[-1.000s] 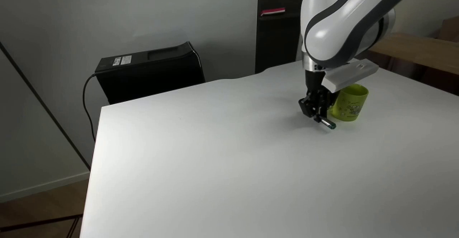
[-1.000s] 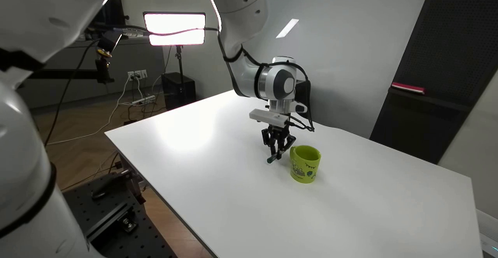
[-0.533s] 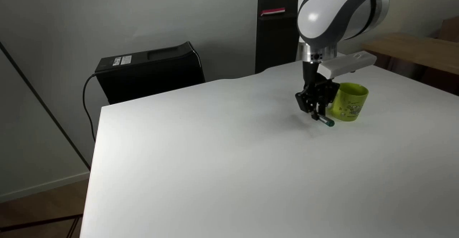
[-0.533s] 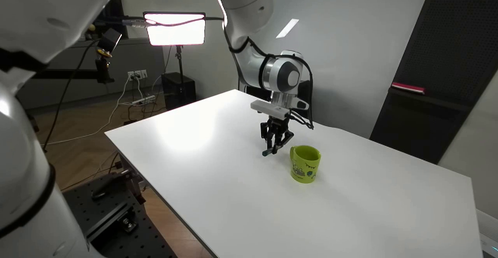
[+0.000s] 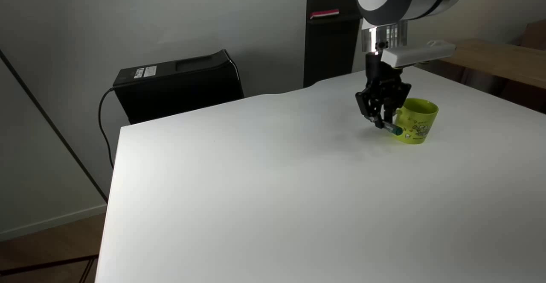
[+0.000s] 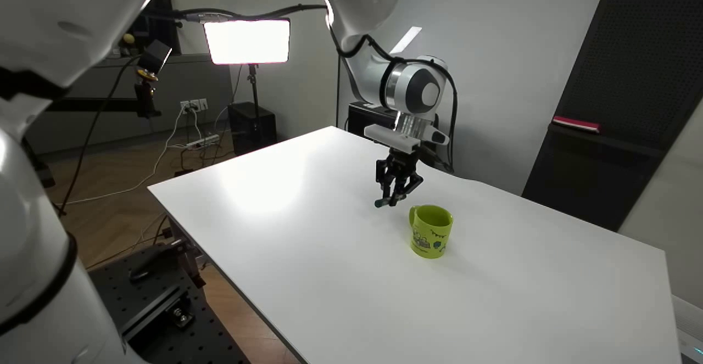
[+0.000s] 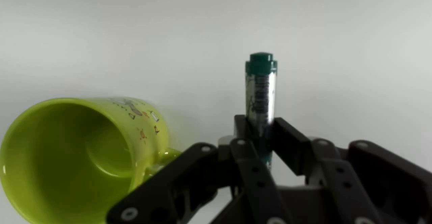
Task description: Put the marker in the cup
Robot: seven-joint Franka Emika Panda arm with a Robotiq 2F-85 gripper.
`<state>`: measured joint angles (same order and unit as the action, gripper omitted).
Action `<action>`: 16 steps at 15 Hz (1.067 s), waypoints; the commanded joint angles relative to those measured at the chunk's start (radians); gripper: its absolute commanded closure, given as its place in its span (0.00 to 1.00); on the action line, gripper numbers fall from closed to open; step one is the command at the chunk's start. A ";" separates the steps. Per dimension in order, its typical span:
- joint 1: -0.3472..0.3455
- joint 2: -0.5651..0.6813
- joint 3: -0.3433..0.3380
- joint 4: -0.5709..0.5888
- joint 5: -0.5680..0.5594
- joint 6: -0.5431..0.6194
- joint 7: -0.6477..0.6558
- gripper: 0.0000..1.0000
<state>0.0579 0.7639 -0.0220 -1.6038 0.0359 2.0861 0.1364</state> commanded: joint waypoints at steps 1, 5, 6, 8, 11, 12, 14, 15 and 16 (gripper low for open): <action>-0.027 -0.029 0.012 0.024 0.039 -0.080 0.014 0.94; -0.029 -0.091 0.007 -0.040 0.062 -0.008 0.025 0.94; -0.026 -0.108 0.006 -0.061 0.059 0.019 0.023 0.94; -0.029 -0.140 0.006 -0.099 0.064 0.060 0.022 0.94; -0.051 -0.186 0.010 -0.149 0.113 0.085 0.037 0.94; -0.057 -0.201 0.004 -0.163 0.131 0.086 0.051 0.94; -0.080 -0.231 0.000 -0.187 0.170 0.076 0.055 0.94; -0.095 -0.244 -0.004 -0.195 0.188 0.068 0.055 0.94; -0.107 -0.254 -0.010 -0.200 0.203 0.057 0.061 0.94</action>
<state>-0.0144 0.5752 -0.0252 -1.7510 0.1929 2.1601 0.1581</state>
